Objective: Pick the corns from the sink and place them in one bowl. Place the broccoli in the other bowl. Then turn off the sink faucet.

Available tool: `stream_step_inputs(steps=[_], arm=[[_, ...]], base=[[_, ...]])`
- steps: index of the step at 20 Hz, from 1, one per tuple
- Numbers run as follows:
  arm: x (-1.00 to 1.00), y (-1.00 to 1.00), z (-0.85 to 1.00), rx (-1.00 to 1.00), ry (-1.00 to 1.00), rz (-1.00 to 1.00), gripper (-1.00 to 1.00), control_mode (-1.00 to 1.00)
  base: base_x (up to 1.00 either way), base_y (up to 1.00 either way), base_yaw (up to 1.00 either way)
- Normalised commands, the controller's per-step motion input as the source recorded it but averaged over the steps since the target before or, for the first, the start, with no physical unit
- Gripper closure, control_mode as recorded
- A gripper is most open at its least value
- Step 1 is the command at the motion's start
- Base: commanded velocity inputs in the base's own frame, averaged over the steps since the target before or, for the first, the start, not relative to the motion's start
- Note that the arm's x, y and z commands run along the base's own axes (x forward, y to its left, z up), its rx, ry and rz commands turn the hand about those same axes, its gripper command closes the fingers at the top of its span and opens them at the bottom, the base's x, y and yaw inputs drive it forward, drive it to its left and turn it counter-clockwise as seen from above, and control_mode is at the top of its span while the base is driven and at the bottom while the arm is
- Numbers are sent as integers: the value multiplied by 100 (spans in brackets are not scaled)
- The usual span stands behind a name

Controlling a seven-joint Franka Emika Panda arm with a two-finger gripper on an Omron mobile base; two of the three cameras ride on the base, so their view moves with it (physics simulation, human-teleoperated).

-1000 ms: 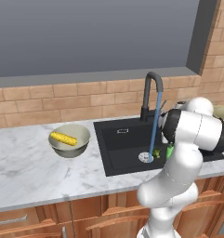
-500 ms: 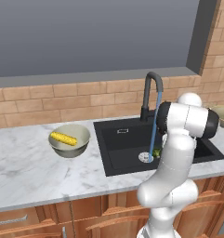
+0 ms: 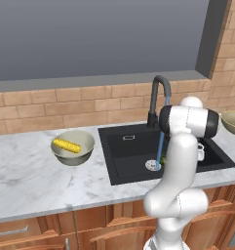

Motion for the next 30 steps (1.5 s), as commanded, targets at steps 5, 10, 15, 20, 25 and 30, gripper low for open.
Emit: stream_step_inputs(steps=[5,10,15,20,25,30], arm=[[18,0,-21,0,1,0,-100,-100],[23,0,-16,0,0,0,-100,-100],[23,-1,-16,0,0,0,-100,-100],[20,-9,-13,0,0,0,-100,-100],[22,-15,-14,0,0,0,-100,-100],[21,-10,-21,0,0,0,-100,-100]], base=[[0,0,0],[0,0,0],[0,0,0],[0,0,0],[0,0,0],[0,0,0]])
